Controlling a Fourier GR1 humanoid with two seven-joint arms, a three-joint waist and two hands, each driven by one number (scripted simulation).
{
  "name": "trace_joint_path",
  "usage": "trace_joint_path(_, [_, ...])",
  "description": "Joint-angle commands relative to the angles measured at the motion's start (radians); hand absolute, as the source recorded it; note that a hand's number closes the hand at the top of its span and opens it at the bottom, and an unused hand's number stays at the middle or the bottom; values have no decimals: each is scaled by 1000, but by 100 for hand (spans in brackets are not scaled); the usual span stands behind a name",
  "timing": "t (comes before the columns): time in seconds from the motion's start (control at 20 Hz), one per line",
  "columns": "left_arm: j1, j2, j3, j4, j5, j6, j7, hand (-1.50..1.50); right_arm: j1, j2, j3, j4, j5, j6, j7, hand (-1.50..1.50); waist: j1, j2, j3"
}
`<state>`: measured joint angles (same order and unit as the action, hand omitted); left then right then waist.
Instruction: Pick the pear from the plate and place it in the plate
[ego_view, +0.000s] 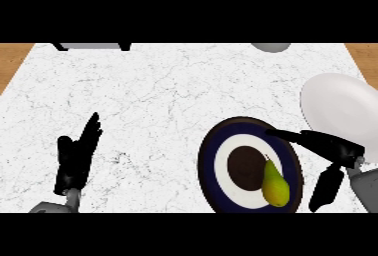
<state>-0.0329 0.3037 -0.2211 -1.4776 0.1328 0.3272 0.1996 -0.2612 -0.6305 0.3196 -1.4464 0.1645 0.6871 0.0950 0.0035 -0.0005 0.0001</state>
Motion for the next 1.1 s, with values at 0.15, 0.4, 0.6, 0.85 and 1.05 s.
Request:
trace_joint_path(0.15, [-12, -54, 47, 52, -47, -38, -9, 0, 41, 91, -35, -27, 96, 74, 6, -150, -3, 0, 0])
trace_joint_path(0.4, [-12, -77, 85, 87, -74, -74, -65, 0, 18, 155, -48, 73, 212, 66, -65, -150, -2, 1, 0])
trace_joint_path(0.6, [-13, -77, 103, 16, -96, -87, 21, 0, -3, 223, -62, 150, 282, 38, -108, -150, 0, 1, 0])
trace_joint_path(0.85, [-15, -127, 128, 68, -122, -102, -19, 0, 18, 261, -99, 94, 316, 93, -59, -150, -2, 0, 0])
trace_joint_path(1.05, [-4, -115, 122, 11, -131, -123, 16, 0, -16, 185, -88, 152, 381, 102, -211, 150, 1, 1, 0])
